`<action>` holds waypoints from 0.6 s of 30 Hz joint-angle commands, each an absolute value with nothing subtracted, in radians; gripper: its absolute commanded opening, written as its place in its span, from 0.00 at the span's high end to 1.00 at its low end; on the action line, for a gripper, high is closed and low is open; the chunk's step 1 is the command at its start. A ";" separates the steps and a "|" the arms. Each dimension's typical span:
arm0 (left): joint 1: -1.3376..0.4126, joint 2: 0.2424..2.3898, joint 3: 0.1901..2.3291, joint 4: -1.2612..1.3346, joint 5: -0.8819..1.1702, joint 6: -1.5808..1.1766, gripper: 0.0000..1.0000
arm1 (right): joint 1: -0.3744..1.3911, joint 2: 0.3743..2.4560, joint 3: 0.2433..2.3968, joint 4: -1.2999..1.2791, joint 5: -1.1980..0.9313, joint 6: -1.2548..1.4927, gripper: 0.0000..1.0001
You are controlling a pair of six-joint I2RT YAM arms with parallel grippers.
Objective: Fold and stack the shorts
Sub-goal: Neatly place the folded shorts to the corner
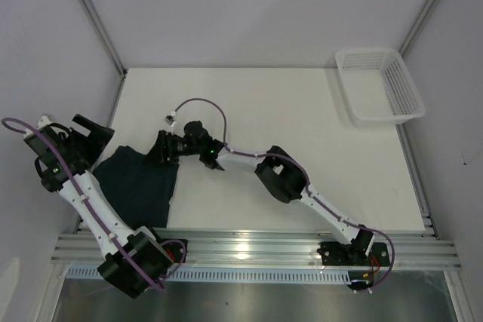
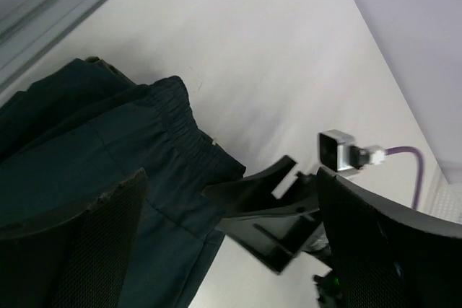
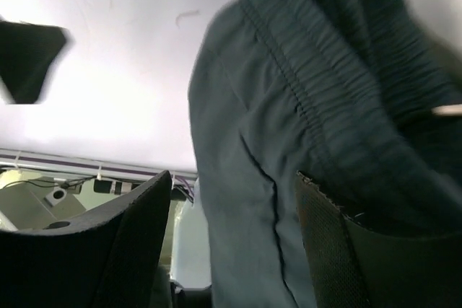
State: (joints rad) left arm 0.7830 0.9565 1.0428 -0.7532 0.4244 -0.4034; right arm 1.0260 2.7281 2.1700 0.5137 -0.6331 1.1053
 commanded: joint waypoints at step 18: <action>0.997 0.979 0.277 0.358 0.986 -0.949 0.01 | 0.848 1.959 1.390 0.776 -0.729 0.963 0.29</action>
